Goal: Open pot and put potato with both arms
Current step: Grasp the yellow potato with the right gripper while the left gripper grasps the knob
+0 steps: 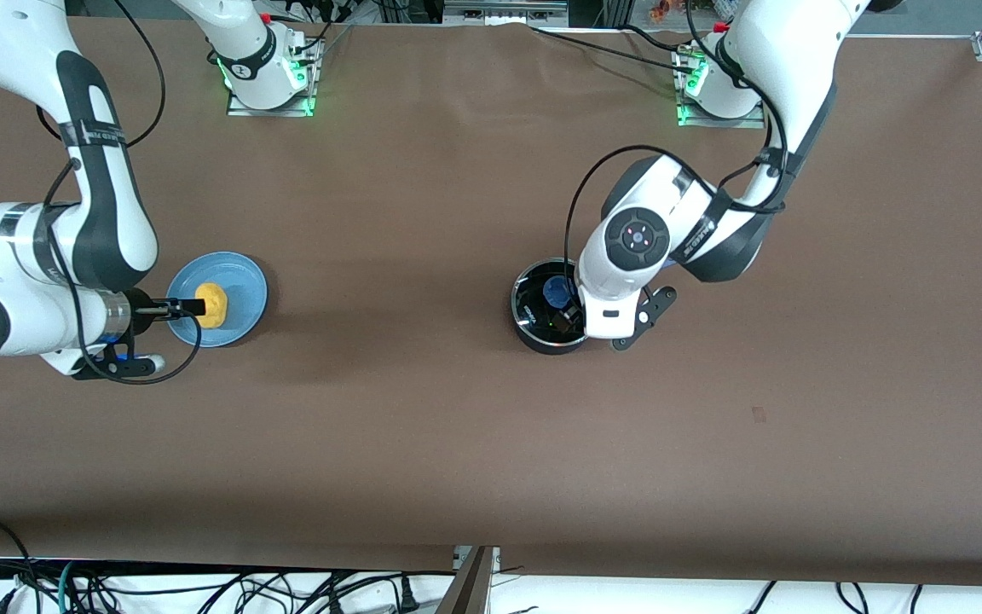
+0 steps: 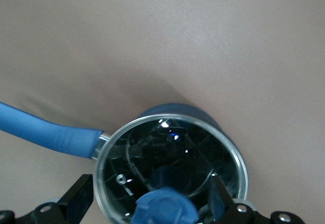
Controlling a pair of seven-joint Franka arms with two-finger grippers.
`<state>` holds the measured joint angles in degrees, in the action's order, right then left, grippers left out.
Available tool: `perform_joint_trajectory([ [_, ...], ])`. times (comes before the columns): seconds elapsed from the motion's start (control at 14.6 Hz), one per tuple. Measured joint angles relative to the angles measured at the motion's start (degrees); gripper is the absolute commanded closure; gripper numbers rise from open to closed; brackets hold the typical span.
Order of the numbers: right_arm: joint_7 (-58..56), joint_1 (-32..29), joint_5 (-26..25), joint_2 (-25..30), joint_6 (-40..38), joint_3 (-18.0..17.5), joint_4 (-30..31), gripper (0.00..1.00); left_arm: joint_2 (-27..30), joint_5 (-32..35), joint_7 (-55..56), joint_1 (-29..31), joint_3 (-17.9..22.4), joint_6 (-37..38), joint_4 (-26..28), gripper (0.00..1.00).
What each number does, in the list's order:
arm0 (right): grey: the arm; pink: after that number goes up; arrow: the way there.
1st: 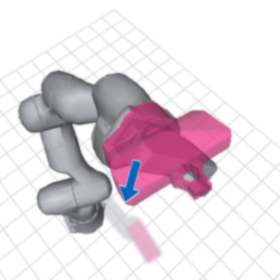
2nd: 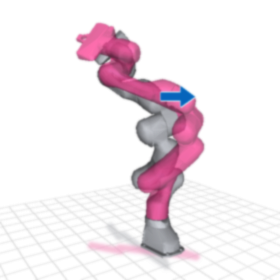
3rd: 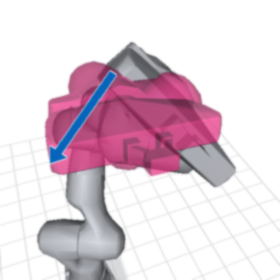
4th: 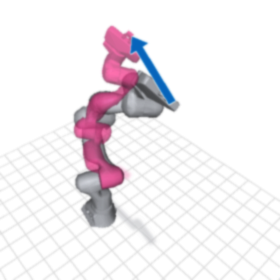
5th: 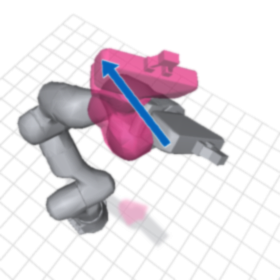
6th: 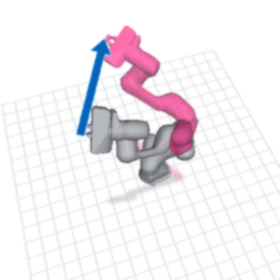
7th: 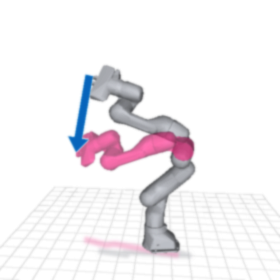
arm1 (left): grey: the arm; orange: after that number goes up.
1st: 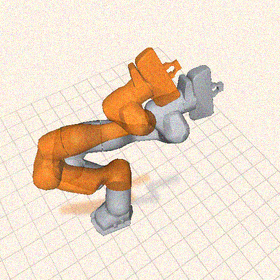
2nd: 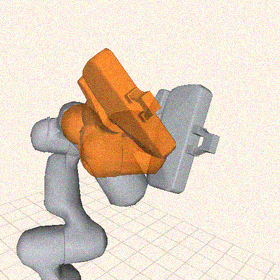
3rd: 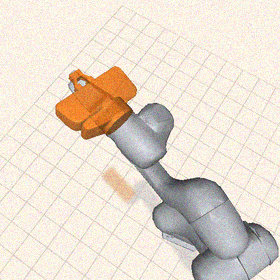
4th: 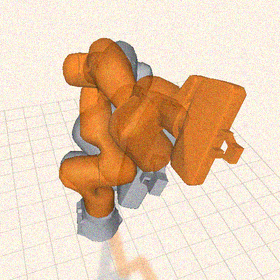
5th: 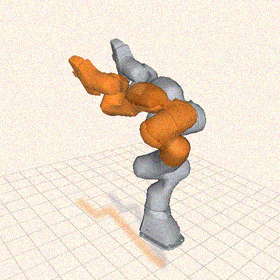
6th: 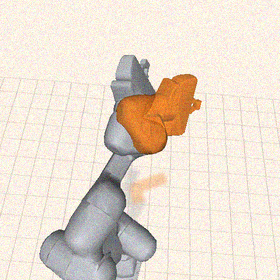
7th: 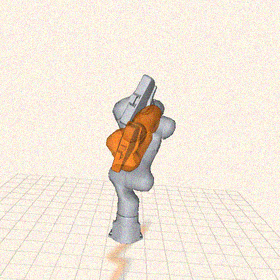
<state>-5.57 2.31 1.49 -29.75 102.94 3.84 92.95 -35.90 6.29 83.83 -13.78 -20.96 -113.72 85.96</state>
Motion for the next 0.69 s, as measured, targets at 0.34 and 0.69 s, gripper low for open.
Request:
perform_joint_trajectory([
  [0.34, 0.0, 0.0, 0.0, 0.1, 9.9, 1.0, 9.8, 0.00, -3.9, 0.3, 5.3, -2.7, 0.5, 0.0, -3.9, 0.00],
  [0.69, 0.0, 0.0, 0.0, 0.1, 15.7, 1.1, 14.0, 0.00, -4.4, 2.4, 3.7, -4.3, 0.6, 0.6, -4.0, 0.00],
])
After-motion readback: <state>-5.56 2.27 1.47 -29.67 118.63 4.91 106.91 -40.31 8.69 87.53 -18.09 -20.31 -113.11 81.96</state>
